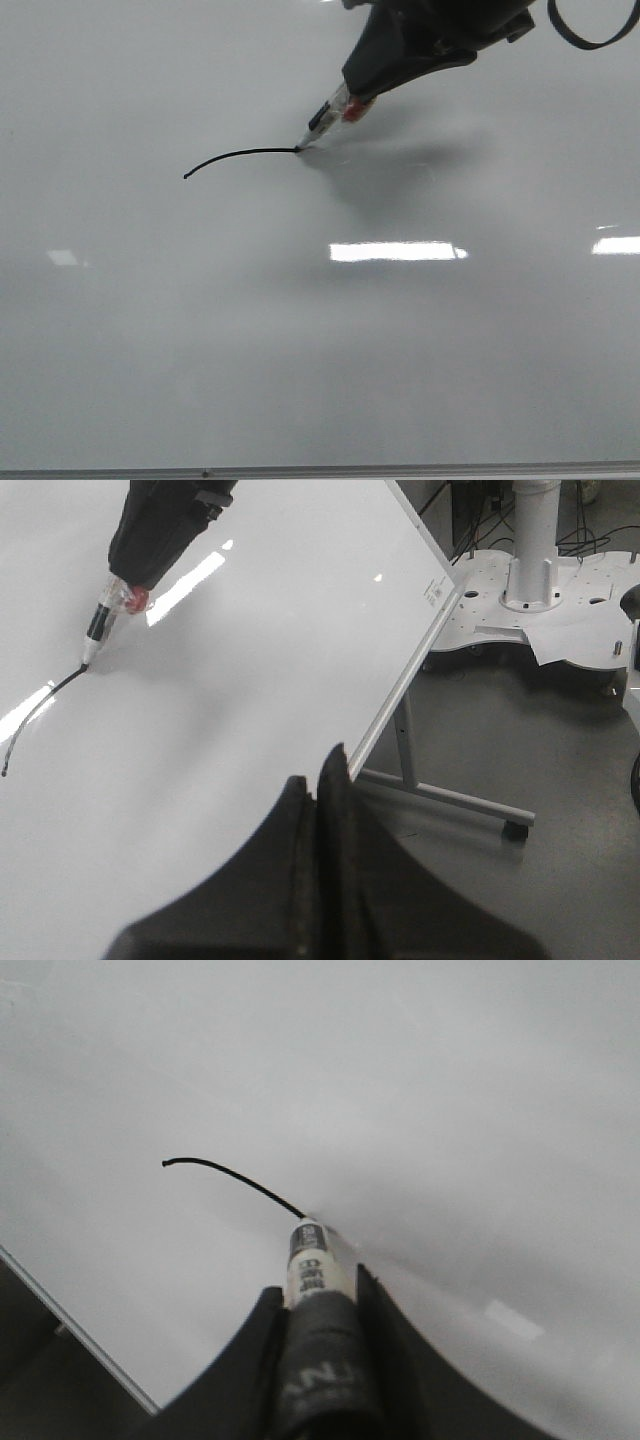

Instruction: Write number 7 on whiteboard

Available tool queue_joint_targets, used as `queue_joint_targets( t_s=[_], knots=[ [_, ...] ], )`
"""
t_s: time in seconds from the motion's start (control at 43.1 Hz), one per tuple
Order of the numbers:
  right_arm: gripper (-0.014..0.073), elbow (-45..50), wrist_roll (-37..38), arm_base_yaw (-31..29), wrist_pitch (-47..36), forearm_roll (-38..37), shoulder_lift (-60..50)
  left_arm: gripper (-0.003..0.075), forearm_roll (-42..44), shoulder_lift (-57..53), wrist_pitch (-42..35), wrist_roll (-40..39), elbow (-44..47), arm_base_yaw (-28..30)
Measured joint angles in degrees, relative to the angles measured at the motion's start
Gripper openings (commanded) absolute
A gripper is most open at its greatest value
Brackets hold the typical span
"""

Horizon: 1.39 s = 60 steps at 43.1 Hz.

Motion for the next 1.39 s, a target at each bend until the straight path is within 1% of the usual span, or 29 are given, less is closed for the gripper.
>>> queue_joint_targets(
  t_s=[0.139,0.278,0.533,0.603,0.672,0.765,0.881,1.02,1.066,1.089,1.136,1.228,1.275,1.321,1.391],
  knots=[
    [-0.0067,0.47,0.08,0.69,0.00,0.00,0.08,-0.0020,0.00,0.00,-0.11,0.00,0.00,0.00],
    [-0.0067,1.47,0.08,3.91,-0.37,-0.10,3.03,-0.0020,0.00,0.00,-0.11,0.00,0.00,0.00],
    [-0.0067,1.95,0.08,9.78,-0.48,0.26,12.40,-0.0020,0.10,0.00,-0.11,0.00,0.00,0.00],
    [-0.0067,2.07,0.08,10.92,-0.48,0.27,13.02,-0.0020,0.10,0.00,-0.11,0.00,0.00,0.00],
    [-0.0067,2.07,-0.23,12.26,-0.94,0.11,11.92,-0.0020,0.10,0.00,-0.11,0.00,0.00,0.00],
    [-0.0067,2.14,-2.10,14.77,-0.22,-0.15,6.93,-0.0020,-0.12,0.00,-0.11,0.00,0.00,0.00],
    [-0.0067,2.14,-6.00,17.54,4.22,-0.15,-0.90,-0.0020,-1.38,0.00,-0.11,0.00,0.00,0.00],
    [-0.0067,2.14,-11.43,18.79,11.09,-0.40,-6.33,-0.0009,-1.67,0.26,-0.11,0.00,-0.14,0.00],
    [-0.0067,2.14,-12.42,19.02,13.58,-0.51,-7.38,0.0031,-1.26,0.98,-0.11,0.00,-0.58,0.00],
    [-0.0067,2.14,-12.56,19.28,14.71,-0.60,-7.77,0.0071,-1.09,1.39,-0.01,0.00,-0.94,0.00],
    [-0.0067,2.14,-12.82,19.40,16.32,-0.83,-8.31,0.0168,-0.52,2.50,0.38,0.00,-1.77,0.00],
    [-0.0067,2.14,-13.25,19.89,19.16,-0.85,-9.36,0.0421,0.60,5.75,1.27,0.00,-3.78,0.00],
    [-0.0067,2.14,-13.35,20.30,19.91,-0.97,-9.77,0.0517,1.02,7.76,1.92,0.00,-4.64,0.00],
    [-0.0067,2.14,-13.35,20.60,20.52,-0.97,-10.13,0.0559,1.13,9.69,2.67,0.00,-5.32,0.00],
    [-0.0067,1.79,-13.35,21.45,20.94,-1.11,-10.35,0.0563,1.48,13.45,3.87,0.00,-6.44,0.00]
  ],
)
